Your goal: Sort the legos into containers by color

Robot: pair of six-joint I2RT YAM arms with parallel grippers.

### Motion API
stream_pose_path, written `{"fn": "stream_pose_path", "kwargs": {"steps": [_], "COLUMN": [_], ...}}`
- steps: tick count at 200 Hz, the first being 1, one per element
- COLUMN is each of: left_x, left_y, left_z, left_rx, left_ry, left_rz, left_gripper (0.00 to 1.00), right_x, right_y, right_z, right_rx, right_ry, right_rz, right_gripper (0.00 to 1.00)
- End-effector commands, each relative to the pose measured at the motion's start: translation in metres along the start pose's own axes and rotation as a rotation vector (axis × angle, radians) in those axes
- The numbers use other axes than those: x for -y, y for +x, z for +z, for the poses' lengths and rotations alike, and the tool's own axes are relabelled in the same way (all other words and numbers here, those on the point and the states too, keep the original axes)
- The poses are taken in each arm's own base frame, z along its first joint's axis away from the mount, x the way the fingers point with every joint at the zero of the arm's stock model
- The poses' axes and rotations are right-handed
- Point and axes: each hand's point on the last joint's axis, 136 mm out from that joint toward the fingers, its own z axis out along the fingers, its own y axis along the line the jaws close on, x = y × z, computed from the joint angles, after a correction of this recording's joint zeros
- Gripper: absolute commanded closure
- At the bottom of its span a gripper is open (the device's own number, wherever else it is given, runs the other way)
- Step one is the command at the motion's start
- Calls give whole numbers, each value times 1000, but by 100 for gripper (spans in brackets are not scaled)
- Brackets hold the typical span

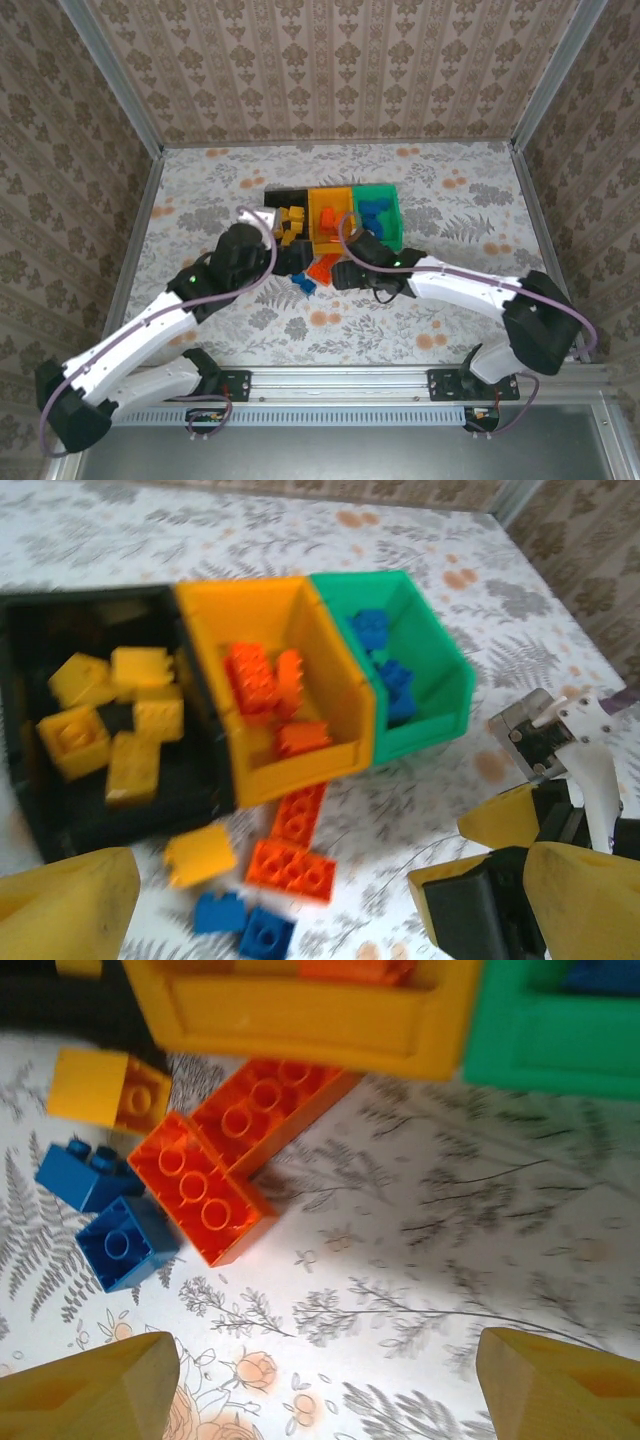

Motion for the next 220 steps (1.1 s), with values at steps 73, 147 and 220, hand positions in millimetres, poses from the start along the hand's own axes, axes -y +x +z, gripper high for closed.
{"fn": "stream_pose_path", "kwargs": {"steps": [73,147,220], "left_x": [-60,-73,-81], "left_y": [58,67,70], "left_z": [-39,-40,-40], "left_rx": [-19,-31,-42], "left_ry": [-150,-178,-197], "left_rz": [-117,-138,-151], "left_gripper": [0,0,0], "right_x": [-26,-34,-30], "right_y": [-11,-11,0], "right_z": [41,54,77], "right_rx": [-32,-96,-166], "right_ry": [93,9,21], "right_rz": [-163,-400,-473], "right_gripper": [36,36,38]}}
